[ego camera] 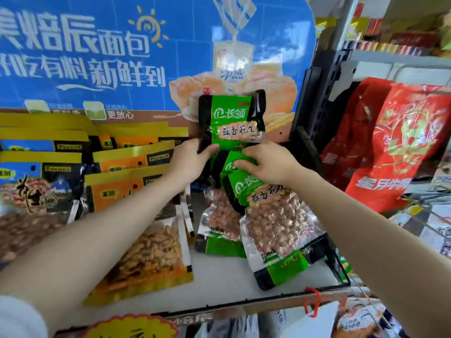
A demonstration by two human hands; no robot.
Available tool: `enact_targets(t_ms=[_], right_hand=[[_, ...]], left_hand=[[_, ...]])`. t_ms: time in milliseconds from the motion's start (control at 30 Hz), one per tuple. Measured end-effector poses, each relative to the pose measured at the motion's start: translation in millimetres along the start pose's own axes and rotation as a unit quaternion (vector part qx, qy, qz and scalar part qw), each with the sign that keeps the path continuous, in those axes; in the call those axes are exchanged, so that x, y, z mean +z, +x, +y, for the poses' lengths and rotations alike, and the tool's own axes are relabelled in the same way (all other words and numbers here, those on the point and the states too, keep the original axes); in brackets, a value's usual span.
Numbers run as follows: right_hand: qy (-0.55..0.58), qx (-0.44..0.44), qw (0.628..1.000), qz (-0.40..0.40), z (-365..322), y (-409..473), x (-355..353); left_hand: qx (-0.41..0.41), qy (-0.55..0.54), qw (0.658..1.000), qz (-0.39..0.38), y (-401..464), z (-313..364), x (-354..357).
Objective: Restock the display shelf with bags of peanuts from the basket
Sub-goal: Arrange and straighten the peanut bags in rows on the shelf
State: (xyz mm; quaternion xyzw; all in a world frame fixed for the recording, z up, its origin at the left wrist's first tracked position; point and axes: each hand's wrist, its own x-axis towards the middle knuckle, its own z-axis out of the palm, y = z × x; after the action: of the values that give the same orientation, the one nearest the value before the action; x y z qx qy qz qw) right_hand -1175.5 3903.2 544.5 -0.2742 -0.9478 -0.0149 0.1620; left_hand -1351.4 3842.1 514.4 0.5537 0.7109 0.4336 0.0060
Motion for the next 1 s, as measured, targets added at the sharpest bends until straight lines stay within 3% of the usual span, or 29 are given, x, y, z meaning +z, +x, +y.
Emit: enact_targets(t_ms=[100,200,267,400,533,600,667,733,833,900,1000], right_hand=[[0.000,0.009,1.000,0.024,1,1,4],[0.000,-0.001,0.997,0.076,1,-7,6],[0.020,0.009,0.993,0.119,1,-11,6],[0.072,0.046,0.978,0.188,-1,-12,4],[0.082,0.126,0.958,0.246,-6,-16,4],[0.042,0.180,0.949,0.257,-7,-16,5],[-0.003,0.211,0.947,0.241,-10,-16,8],[-0.030,0.199,0.953,0.228,-15,-18,12],[-0.027,0.075,0.980,0.183,-22,-25,16],[0.023,0.033,0.994,0.102,-27,-26,14],[0.103,0.059,0.993,-0.001,-31,-19,8]], left_hand=[[-0.067,-0.022,0.996,-0.049,-11,9,-8],[-0.070,-0.111,0.991,-0.026,-59,19,-10],[-0.060,-0.071,0.994,-0.056,-90,16,-12],[-0.092,0.045,0.959,-0.265,-103,0,-8],[-0.083,0.032,0.961,-0.263,-103,1,-7],[-0.062,0.081,0.957,-0.271,-108,1,-5],[-0.078,0.074,0.953,-0.283,-114,3,-6],[-0.137,-0.021,0.948,-0.286,-121,7,-8],[-0.202,-0.165,0.924,-0.280,-134,16,-16],[-0.186,-0.163,0.917,-0.313,-143,17,-15],[-0.167,-0.077,0.930,-0.317,-148,21,-10]])
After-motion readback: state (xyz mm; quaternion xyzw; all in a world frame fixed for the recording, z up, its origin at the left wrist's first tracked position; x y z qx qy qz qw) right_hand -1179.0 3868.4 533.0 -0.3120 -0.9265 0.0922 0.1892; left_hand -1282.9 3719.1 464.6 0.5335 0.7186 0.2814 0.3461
